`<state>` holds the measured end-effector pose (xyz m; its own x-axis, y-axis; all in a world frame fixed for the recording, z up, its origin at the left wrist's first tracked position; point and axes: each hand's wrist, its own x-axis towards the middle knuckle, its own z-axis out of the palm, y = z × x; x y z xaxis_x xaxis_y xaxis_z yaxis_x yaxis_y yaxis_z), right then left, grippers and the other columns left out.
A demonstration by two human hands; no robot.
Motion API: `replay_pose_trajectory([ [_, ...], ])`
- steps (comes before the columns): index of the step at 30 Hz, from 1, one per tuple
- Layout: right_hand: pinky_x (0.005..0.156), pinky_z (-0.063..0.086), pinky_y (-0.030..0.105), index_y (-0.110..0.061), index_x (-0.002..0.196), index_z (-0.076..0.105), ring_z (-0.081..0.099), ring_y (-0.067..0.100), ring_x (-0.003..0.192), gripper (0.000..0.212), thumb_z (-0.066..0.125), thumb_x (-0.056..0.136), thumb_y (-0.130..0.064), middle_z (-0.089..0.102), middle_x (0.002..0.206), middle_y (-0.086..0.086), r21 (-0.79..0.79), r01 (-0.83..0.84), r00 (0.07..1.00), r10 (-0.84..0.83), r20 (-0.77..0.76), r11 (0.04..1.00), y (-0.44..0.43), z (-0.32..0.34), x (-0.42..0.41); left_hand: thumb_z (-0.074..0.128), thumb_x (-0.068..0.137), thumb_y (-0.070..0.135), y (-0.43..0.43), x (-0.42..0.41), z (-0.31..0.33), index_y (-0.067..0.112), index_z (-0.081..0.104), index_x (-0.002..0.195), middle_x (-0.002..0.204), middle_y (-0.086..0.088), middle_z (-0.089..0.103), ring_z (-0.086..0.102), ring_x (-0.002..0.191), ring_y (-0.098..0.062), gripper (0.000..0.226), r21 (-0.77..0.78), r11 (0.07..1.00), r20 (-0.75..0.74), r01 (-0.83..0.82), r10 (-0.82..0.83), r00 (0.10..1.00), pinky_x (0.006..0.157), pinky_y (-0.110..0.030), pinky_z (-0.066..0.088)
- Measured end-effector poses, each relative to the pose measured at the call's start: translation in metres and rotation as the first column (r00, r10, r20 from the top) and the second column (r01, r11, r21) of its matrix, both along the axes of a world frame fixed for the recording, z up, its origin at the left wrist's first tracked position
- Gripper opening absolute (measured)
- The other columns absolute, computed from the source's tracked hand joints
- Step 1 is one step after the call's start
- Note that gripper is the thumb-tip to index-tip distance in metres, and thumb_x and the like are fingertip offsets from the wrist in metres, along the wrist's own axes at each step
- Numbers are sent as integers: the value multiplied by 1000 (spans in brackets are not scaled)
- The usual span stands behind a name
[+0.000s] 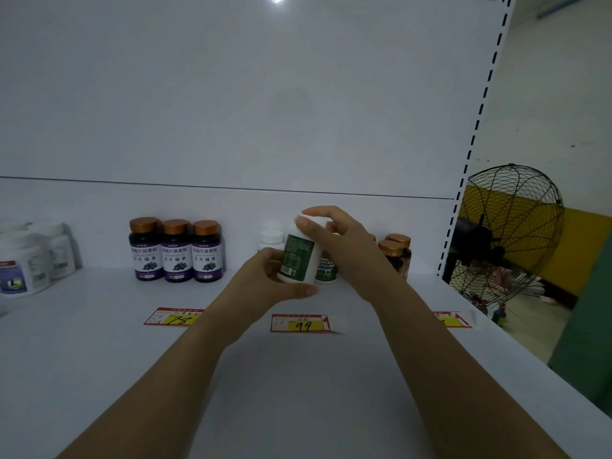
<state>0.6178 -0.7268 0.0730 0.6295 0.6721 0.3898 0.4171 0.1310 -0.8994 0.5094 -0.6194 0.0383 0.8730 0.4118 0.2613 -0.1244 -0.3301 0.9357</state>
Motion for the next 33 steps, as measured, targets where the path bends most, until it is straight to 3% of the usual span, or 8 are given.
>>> replay_pose_trajectory([
  [3, 91, 54, 41, -31, 116, 59, 63, 22, 103, 32, 65, 86, -40, 65, 108, 5, 28, 6, 1000, -5, -30, 1000, -1, -1, 4, 77, 74, 17, 0, -1, 1, 25, 54, 107, 99, 13, 66, 64, 88, -1, 41, 6, 1000, -14, 30, -30, 999, 65, -10, 51],
  [7, 97, 50, 46, -29, 115, 60, 62, 25, 108, 24, 60, 91, -29, 63, 117, 6, 53, -54, 990, 61, -130, 997, -3, 1, 7, 70, 81, 23, -1, -2, 2, 27, 59, 112, 105, 10, 70, 65, 99, -5, 34, 28, 994, -95, 109, -106, 990, 85, -18, 50],
  [10, 100, 48, 44, -27, 113, 61, 60, 21, 110, 20, 56, 93, -28, 62, 120, 4, 34, -100, 984, 104, -142, 994, -2, 2, 6, 73, 78, 18, -1, -2, 2, 27, 59, 107, 100, 12, 70, 65, 92, -1, 33, 17, 996, -63, 91, -90, 994, 74, -11, 50],
  [14, 94, 53, 42, -23, 120, 60, 63, 19, 106, 38, 63, 86, -42, 65, 114, 2, -15, -25, 998, 24, -50, 1000, 0, -1, 2, 80, 70, 13, -1, 0, 0, 29, 54, 96, 99, 10, 67, 65, 91, -5, 39, 2, 1000, -20, 14, -14, 1000, 80, -18, 51],
  [17, 91, 55, 42, -22, 117, 63, 65, 23, 104, 30, 62, 89, -34, 66, 112, 6, 25, -30, 997, 31, -74, 999, -2, -2, 5, 80, 70, 16, 0, 2, -1, 26, 55, 103, 105, 8, 68, 65, 94, -7, 42, -15, 999, -29, 37, -37, 999, 85, -23, 51],
  [22, 97, 51, 41, -23, 112, 63, 62, 22, 109, 20, 53, 95, -24, 66, 115, 6, 58, -102, 983, 110, -147, 993, -5, 1, 7, 72, 79, 25, 0, 0, 1, 32, 60, 105, 101, 15, 69, 63, 92, 2, 29, 60, 992, -93, 109, -103, 990, 75, -13, 46],
  [27, 96, 52, 41, -21, 117, 63, 63, 20, 108, 31, 57, 91, -36, 67, 114, 2, 26, -80, 992, 82, -96, 996, -3, 0, 4, 80, 70, 16, 0, 1, 1, 21, 59, 111, 104, 7, 69, 66, 93, -6, 46, -1, 1000, -38, 25, -25, 999, 82, -19, 51],
  [33, 85, 57, 36, -16, 113, 67, 67, 22, 100, 28, 63, 88, -28, 70, 107, 6, 81, -60, 992, 69, -108, 995, -7, 2, 6, 79, 71, 15, 0, 1, 1, 25, 62, 105, 99, 10, 72, 68, 90, -4, 38, -25, 996, -29, 88, -88, 996, 78, -14, 52],
])
